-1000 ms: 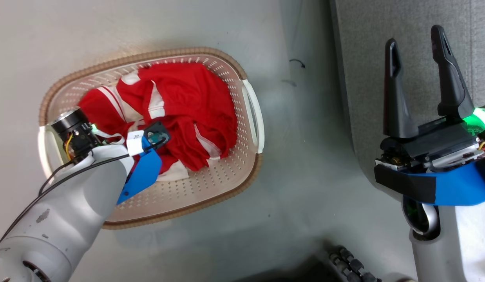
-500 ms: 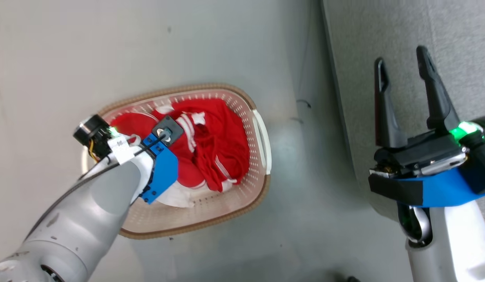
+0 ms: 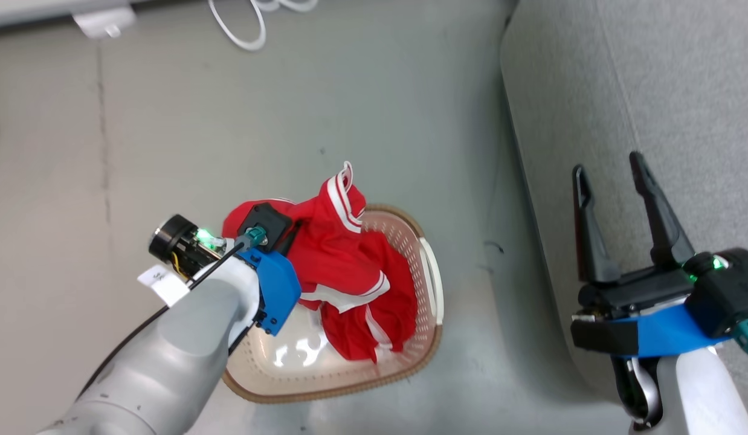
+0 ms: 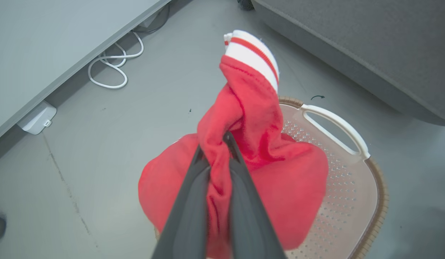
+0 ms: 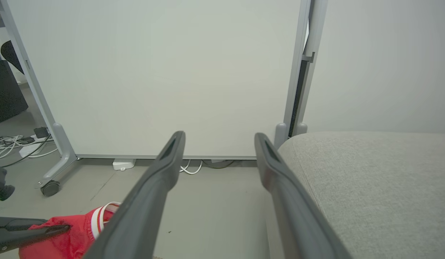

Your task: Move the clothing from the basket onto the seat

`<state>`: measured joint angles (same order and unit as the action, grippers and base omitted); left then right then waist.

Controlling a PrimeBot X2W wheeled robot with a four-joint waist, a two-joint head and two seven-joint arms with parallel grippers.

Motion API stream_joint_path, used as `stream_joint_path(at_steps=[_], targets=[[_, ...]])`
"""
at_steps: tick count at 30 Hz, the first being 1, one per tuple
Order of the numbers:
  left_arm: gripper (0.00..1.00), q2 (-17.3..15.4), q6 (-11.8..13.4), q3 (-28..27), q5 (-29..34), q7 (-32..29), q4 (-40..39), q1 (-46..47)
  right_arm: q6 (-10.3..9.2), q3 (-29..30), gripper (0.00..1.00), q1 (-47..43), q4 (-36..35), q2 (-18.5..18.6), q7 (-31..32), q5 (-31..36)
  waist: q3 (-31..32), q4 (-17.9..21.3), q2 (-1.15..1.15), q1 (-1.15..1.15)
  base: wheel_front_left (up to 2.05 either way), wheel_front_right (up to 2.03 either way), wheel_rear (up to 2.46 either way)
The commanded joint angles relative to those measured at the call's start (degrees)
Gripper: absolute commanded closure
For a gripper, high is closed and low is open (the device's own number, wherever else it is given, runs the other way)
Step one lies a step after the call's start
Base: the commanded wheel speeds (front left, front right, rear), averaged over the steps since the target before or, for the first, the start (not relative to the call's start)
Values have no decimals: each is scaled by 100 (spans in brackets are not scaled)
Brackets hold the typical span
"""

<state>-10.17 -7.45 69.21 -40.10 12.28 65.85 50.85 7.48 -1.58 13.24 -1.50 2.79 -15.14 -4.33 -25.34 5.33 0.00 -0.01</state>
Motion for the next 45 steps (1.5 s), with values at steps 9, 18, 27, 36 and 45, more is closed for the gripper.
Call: stream_joint_path(at_steps=[9,18,27,36,45], targets=[[100,-4,-1,-299,-351,294,-395,-305,3,-5,0,-460,137,18,-1,66,1101,-316,0,1,0,0,0],[100,-262,127,-1411,-197,299,-1696,-659,3,-5,0,-734,182,18,-1,34,1601,-390,0,1,0,0,0],[100,-271,235,-2228,-2,299,-2571,-1100,3,-86,0,-968,209,18,-1,-16,1893,-433,0,1,0,0,0],[100,-242,257,-2368,92,300,-2944,-1225,3,-316,0,-926,131,18,-1,122,1920,-450,0,1,0,0,0],[100,-177,217,-2329,150,300,-2946,-967,3,-1529,0,-355,326,366,-1,410,1778,-542,0,1,0,0,0]])
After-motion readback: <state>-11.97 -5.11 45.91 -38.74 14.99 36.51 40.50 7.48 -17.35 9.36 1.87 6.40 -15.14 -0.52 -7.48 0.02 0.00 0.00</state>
